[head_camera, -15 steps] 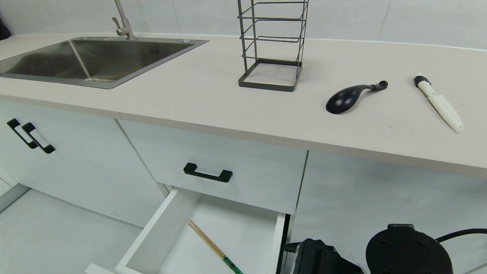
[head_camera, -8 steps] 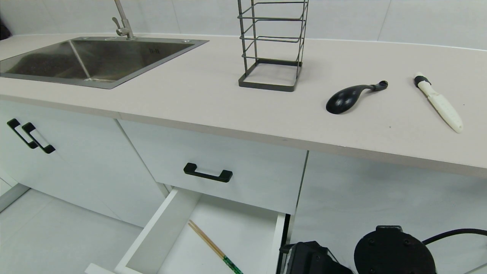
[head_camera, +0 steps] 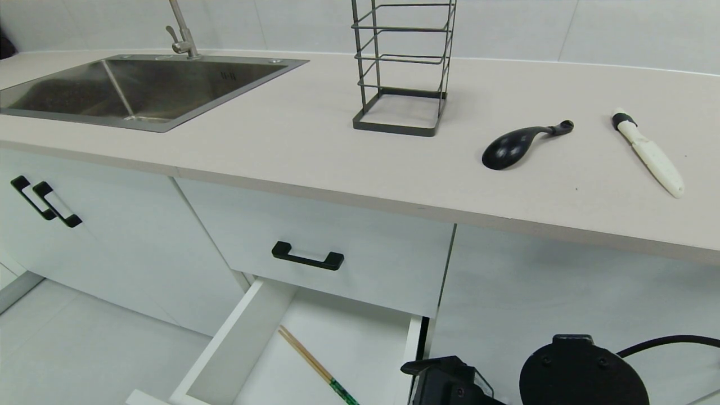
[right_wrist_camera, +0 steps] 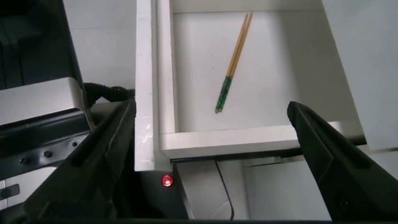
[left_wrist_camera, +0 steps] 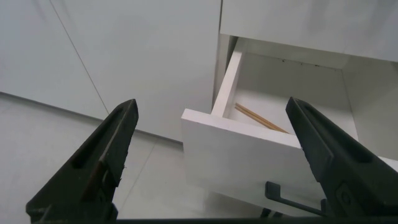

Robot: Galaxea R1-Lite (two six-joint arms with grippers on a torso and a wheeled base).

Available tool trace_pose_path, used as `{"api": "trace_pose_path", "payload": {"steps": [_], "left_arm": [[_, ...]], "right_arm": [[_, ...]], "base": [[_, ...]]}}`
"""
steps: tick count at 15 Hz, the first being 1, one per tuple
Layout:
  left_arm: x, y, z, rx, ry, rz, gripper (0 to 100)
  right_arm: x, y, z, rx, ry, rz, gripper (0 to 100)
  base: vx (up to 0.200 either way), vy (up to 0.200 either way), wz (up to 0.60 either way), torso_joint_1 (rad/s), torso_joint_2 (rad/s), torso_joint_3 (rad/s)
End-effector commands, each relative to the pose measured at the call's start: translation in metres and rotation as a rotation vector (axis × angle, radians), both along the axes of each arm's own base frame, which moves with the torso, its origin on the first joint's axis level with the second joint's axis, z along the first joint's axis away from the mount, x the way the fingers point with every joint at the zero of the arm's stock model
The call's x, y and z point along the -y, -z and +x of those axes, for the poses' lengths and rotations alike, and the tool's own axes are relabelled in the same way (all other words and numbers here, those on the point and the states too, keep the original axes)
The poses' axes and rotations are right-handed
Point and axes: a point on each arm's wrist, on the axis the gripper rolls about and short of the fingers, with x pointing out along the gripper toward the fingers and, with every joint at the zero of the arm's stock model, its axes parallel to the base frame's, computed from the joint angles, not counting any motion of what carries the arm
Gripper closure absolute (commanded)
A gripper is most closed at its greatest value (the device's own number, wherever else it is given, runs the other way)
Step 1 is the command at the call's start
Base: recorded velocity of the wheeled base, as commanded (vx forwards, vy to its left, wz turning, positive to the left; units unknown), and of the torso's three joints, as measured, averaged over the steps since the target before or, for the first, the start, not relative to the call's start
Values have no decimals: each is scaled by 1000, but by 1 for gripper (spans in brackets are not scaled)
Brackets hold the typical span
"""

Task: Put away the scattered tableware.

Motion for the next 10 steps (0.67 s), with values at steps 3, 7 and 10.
{"api": "trace_pose_path", "payload": {"steps": [3,7,10], "left_arm": [[0,0,0,-3,0,0,0],[0,0,0,-3,-2,0,0],[0,0,0,-3,-2,0,0]], "right_arm": [[-5,-4,-3,6,-17,15,0],[-7,-7,-5,9,-28,20,0],[-8,-6,-6,2,-32,5,0]], "base": [[0,0,0,191,-79,-89],[0,0,0,233,-575,-223],[0,0,0,234,-478,-225]]}}
